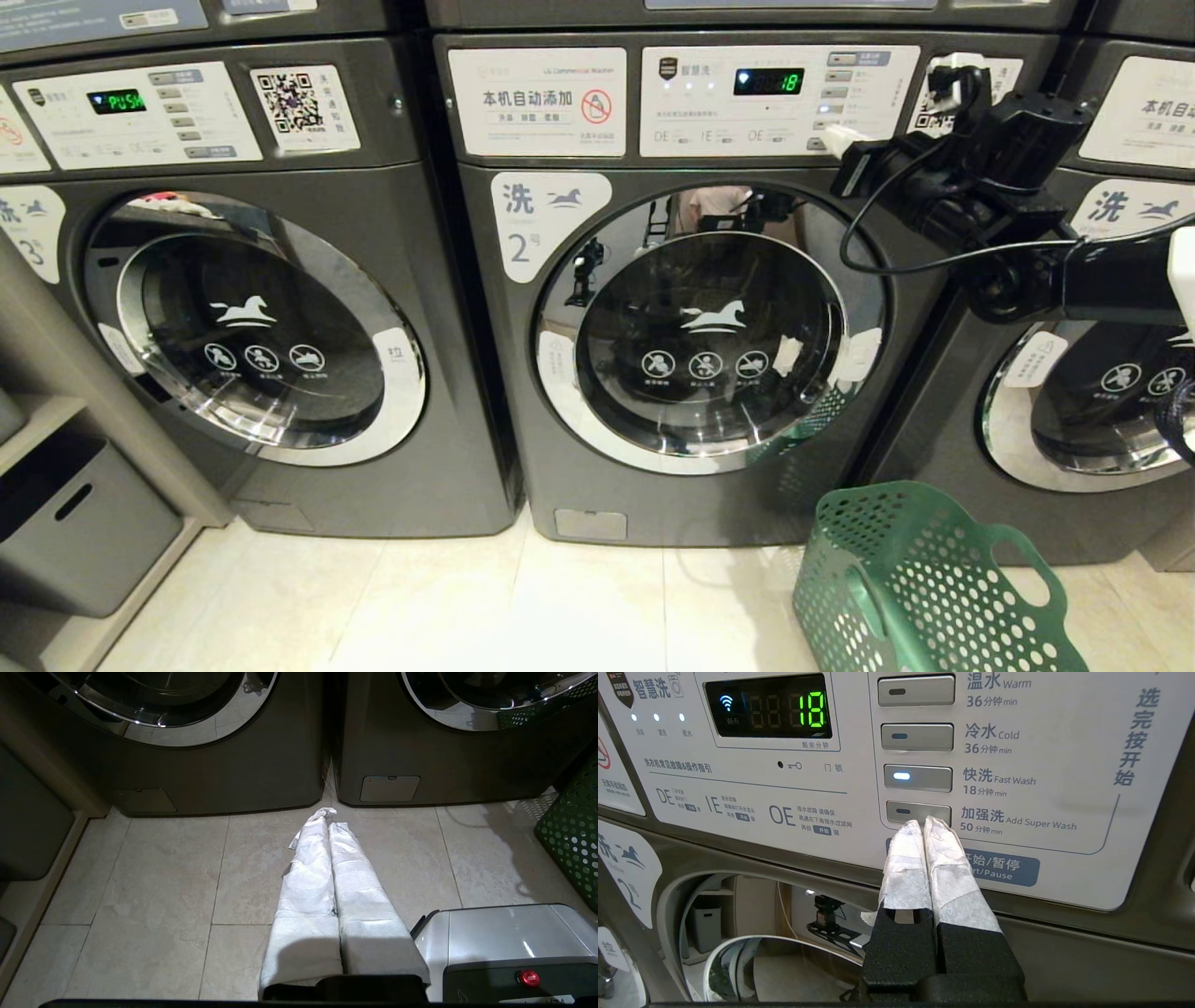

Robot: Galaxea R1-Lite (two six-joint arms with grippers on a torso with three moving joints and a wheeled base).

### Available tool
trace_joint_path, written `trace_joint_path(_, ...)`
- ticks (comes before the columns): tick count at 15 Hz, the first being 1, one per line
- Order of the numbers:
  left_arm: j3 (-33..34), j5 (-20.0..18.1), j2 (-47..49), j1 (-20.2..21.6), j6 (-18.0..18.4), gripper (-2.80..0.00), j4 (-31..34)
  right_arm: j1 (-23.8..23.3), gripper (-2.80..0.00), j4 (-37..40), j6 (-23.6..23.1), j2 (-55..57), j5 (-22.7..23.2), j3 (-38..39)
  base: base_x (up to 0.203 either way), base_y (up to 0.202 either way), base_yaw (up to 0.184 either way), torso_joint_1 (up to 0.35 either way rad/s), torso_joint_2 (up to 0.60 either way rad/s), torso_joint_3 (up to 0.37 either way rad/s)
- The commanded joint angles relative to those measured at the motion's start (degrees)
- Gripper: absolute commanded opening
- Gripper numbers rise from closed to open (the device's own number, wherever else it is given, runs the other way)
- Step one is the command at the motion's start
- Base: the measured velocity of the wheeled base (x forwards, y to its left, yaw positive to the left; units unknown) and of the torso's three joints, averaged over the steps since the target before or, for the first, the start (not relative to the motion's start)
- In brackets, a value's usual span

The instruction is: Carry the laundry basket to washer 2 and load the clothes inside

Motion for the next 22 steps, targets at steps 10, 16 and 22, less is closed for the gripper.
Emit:
trace_joint_path(10,-0.01,-0.09,-0.06,0.02,0.11,-2.80,0.09,0.41,-2.80,-0.56,-0.11,-6.04,-1.04,5.82,0.000,0.000,0.000,0.000,0.00,0.000)
trace_joint_path(16,-0.01,0.00,-0.09,0.02,-0.06,-2.80,0.09,1.43,-2.80,-0.56,-0.20,-3.93,-0.77,5.11,0.000,0.000,0.000,0.000,0.00,0.000)
trace_joint_path(22,-0.01,0.00,-0.09,0.02,0.02,-2.80,0.09,1.62,-2.80,-0.47,-0.20,-1.39,-0.78,1.61,0.000,0.000,0.000,0.000,0.00,0.000)
